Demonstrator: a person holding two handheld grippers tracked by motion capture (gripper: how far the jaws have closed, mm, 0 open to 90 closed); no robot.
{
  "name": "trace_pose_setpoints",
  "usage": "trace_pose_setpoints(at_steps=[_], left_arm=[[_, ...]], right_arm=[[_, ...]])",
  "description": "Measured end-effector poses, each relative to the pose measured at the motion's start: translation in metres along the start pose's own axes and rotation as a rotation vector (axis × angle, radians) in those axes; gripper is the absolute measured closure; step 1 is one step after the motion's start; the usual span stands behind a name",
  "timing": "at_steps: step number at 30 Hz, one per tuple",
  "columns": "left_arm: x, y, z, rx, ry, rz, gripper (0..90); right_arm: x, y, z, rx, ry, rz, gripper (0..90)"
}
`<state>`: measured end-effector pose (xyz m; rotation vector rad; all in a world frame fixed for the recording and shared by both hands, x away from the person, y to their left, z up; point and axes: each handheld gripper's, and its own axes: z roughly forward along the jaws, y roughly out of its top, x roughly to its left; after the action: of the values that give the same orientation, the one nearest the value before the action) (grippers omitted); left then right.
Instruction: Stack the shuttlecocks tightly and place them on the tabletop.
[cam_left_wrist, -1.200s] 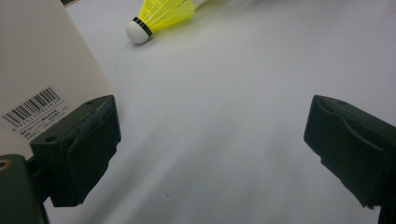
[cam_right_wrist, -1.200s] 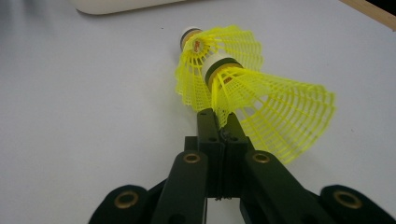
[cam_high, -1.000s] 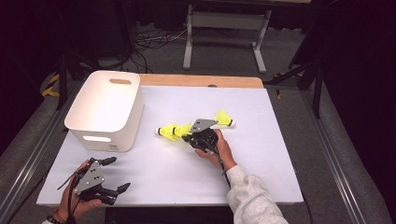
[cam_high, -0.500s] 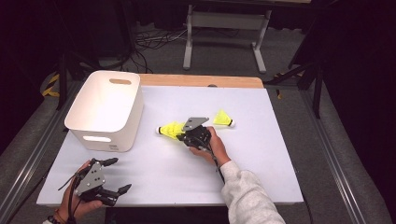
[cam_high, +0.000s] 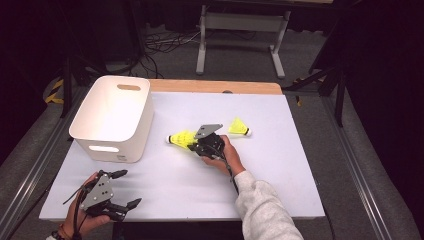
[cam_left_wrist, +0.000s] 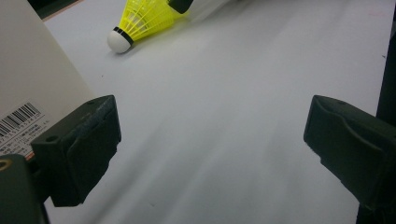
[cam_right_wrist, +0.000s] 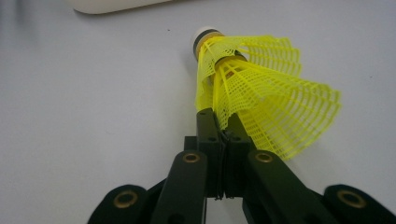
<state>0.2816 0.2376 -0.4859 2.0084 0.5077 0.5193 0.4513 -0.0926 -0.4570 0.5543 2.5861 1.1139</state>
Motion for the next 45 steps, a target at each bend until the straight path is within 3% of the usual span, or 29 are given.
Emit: trace_pose_setpoints(at_steps=[3, 4, 7, 16, 20, 25, 27, 30, 32, 39, 45], left_arm=[[0.0, 0.0, 0.0, 0.003, 0.001, 0.002, 4.9], [0.001, 0.0, 0.0, 0.003, 0.001, 0.003, 4.9], [0.0, -0.001, 0.001, 0.005, -0.001, 0.0, 4.9], [0.001, -0.001, 0.001, 0.006, 0.006, 0.003, 5.2], [0.0, 0.0, 0.0, 0.005, 0.007, 0.006, 5.2], [0.0, -0.001, 0.001, 0.007, 0.007, 0.002, 5.2], [0.0, -0.001, 0.001, 0.011, 0.005, 0.005, 5.2], [0.0, 0.0, 0.001, 0.007, 0.005, 0.004, 5.2], [0.0, 0.0, 0.0, 0.005, 0.005, 0.006, 5.1], [-0.001, 0.0, 0.0, 0.003, 0.003, 0.007, 5.1], [-0.001, 0.0, 0.0, 0.0, 0.012, 0.009, 5.5]], right_arm=[[0.0, 0.0, 0.0, 0.002, -0.003, 0.002, 86.5], [0.0, -0.001, 0.002, 0.007, -0.011, 0.007, 77.8], [0.001, -0.001, 0.002, 0.02, -0.017, 0.002, 75.4], [0.003, 0.001, -0.008, 0.02, -0.047, -0.01, 57.3], [0.008, 0.003, -0.025, -0.031, -0.067, -0.031, 53.2], [0.012, 0.001, -0.048, -0.096, -0.102, -0.023, 46.3], [0.014, -0.003, -0.064, -0.126, -0.131, -0.03, 43.5], [0.016, -0.004, -0.076, -0.126, -0.155, -0.048, 41.3], [0.019, -0.006, -0.094, -0.158, -0.2, -0.064, 37.7], [0.021, -0.014, -0.121, -0.207, -0.209, -0.04, 35.2], [0.028, -0.02, -0.137, -0.249, -0.253, -0.029, 24.0]])
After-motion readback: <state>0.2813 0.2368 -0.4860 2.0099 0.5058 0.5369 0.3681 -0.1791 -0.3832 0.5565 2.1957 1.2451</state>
